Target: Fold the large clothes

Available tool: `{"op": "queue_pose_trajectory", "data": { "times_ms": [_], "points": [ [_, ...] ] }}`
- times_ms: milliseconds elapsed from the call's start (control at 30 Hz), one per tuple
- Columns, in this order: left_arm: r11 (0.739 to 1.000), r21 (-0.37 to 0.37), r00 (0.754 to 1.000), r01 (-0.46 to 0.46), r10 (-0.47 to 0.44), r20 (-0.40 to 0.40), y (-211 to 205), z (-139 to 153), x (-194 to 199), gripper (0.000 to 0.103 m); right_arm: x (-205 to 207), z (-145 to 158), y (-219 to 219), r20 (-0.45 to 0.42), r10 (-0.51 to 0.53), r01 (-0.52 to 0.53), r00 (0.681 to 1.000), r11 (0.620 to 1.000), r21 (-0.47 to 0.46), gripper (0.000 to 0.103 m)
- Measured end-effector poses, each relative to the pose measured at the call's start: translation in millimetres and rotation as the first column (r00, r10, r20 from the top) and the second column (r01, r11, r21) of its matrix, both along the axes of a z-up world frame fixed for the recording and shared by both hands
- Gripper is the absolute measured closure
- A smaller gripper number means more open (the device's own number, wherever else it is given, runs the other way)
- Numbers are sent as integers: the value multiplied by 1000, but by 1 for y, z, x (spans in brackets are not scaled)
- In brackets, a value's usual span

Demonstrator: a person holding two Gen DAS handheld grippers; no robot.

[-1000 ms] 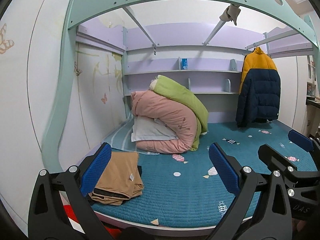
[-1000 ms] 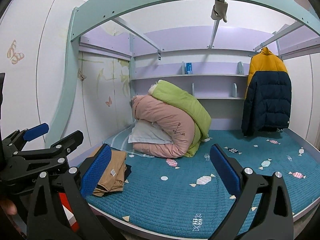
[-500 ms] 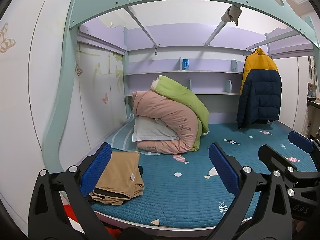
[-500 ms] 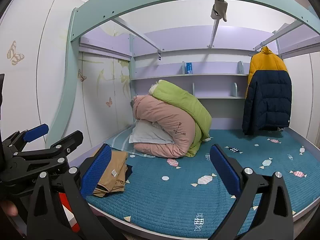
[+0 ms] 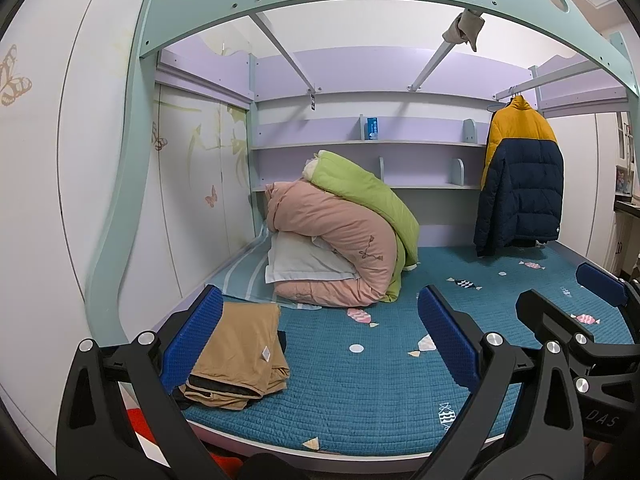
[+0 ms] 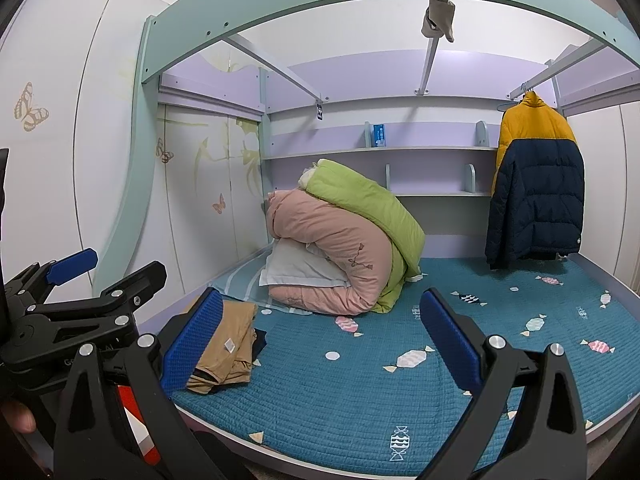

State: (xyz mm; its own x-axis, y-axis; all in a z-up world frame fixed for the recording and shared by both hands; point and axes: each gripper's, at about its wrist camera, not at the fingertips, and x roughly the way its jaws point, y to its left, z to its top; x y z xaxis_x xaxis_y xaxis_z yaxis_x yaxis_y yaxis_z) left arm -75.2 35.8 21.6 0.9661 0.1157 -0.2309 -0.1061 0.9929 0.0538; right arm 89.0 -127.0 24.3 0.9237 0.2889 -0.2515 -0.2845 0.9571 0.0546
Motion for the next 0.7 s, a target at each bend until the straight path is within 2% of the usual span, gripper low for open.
{"op": "queue_pose_trajectory", "data": {
  "times_ms": [700],
  "points": [
    [1000, -7, 1000, 2, -2, -11, 2, -2, 0, 5, 2, -1, 3, -9, 3, -3, 1000, 1000, 10, 8]
  ]
}}
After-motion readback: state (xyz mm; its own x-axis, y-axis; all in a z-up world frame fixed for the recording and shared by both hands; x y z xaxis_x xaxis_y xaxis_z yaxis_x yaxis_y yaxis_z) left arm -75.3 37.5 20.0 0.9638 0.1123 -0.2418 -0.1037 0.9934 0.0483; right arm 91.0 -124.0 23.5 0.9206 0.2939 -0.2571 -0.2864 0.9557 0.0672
